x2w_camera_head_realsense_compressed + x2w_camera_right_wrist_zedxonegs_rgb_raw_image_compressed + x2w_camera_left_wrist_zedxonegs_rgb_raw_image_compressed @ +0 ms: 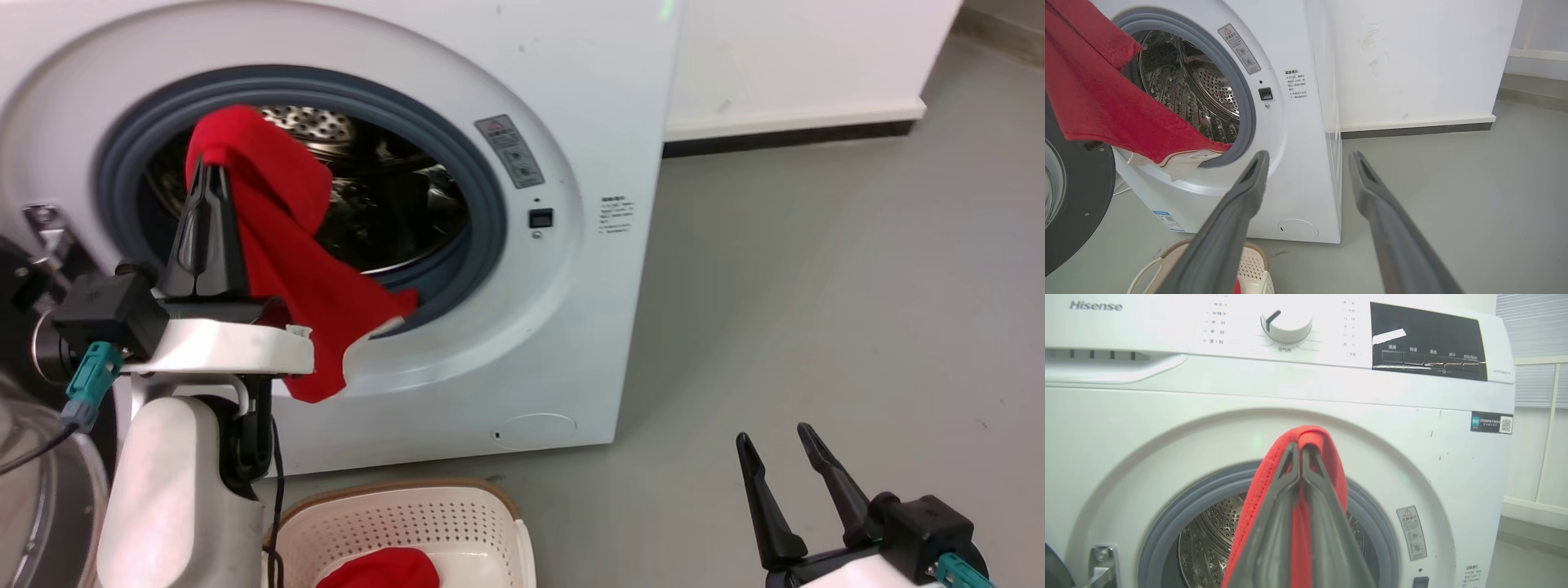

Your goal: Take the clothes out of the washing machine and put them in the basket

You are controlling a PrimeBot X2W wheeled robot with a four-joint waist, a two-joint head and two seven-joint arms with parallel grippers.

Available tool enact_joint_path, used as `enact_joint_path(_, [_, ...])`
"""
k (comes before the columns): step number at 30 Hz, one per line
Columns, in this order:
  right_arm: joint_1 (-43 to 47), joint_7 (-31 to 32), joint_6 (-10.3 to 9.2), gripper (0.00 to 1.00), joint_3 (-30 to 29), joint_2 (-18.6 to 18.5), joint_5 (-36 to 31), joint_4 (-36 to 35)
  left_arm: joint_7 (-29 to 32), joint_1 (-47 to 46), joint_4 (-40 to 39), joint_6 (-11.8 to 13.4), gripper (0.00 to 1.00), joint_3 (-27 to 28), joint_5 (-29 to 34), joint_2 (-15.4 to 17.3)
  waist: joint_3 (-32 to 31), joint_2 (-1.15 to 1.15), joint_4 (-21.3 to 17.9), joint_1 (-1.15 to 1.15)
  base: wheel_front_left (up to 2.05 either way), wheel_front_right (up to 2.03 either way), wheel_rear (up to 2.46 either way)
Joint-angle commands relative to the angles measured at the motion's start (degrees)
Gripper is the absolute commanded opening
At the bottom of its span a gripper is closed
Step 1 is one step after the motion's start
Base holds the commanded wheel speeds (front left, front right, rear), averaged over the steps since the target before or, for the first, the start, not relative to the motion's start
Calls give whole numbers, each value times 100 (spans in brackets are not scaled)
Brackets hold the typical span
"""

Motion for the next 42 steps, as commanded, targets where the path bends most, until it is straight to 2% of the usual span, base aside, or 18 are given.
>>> enact_joint_path(1, [97, 12, -2, 100, -5, -1, -34, -49, 6, 101, -239, -11, 0, -47, 31, -34, -89, 0, 123, 2, 0, 0, 0])
enact_joint_path(10, [184, 61, -2, 100, 41, -1, -21, -146, 615, 471, -1828, 59, 0, -351, 53, -98, -117, 0, 353, 2, 0, 0, 0])
enact_joint_path(15, [136, 60, -2, 100, 84, -1, -40, -194, 850, 1071, -2084, 148, 0, -423, -35, -172, 43, 0, 343, 2, 0, 0, 0])
enact_joint_path(19, [58, 71, -3, 100, 104, -1, -54, -198, 861, 1762, -1897, 211, 0, -569, -98, -260, 196, 0, 302, 2, 0, 0, 0])
enact_joint_path(23, [-34, 69, -2, 100, 102, -1, -68, -208, 718, 2371, -1345, 226, 0, -770, -276, -367, 380, 0, 285, 2, 0, 0, 0])
enact_joint_path(28, [-201, 80, -2, 100, 105, -1, -108, -253, 373, 2588, 25, 319, 0, -935, -475, -439, 799, 0, 331, 2, 0, 0, 0])
enact_joint_path(35, [-517, 66, -2, 100, 122, -1, -180, -301, 49, 1860, 1751, 368, 0, -887, -696, -477, 1560, 0, 406, 2, 0, 0, 0])
enact_joint_path(42, [-940, 33, -2, 100, 280, -2, -241, -315, -21, 797, 3232, 362, 0, -822, -784, -491, 2375, 0, 271, 2, 0, 0, 0])
